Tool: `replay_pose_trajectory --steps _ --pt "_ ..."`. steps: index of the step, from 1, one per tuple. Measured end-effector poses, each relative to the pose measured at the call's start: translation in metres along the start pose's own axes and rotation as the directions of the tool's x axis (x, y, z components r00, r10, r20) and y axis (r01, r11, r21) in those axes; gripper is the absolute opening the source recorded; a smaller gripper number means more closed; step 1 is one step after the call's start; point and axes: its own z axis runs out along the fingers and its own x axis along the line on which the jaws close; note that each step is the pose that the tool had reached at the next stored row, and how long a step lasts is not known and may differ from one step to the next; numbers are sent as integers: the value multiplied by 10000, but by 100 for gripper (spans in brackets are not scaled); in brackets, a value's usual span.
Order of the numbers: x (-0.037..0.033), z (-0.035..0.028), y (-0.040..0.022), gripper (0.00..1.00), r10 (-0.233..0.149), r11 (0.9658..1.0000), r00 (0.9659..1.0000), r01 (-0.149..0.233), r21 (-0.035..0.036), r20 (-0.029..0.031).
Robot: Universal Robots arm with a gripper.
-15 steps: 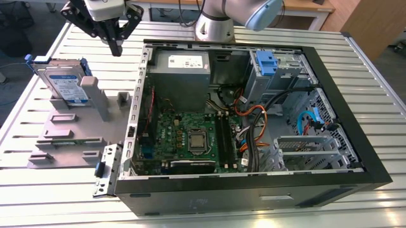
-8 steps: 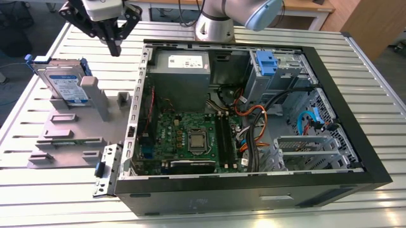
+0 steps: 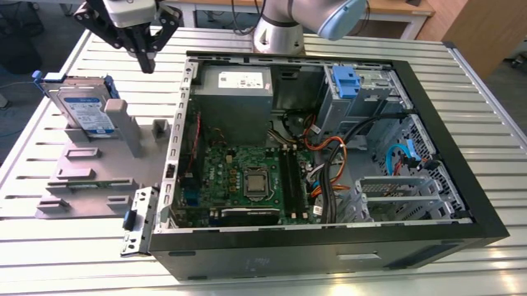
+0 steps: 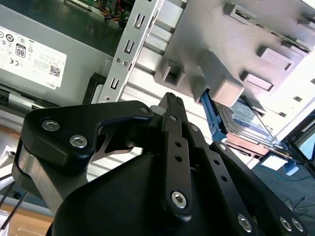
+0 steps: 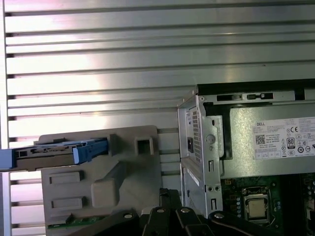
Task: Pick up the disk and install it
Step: 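Reach for the disk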
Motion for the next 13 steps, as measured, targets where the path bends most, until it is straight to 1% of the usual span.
replay_pose_trajectory --steps 13 --pt "44 3 -4 11 0 10000 10000 0 0 0"
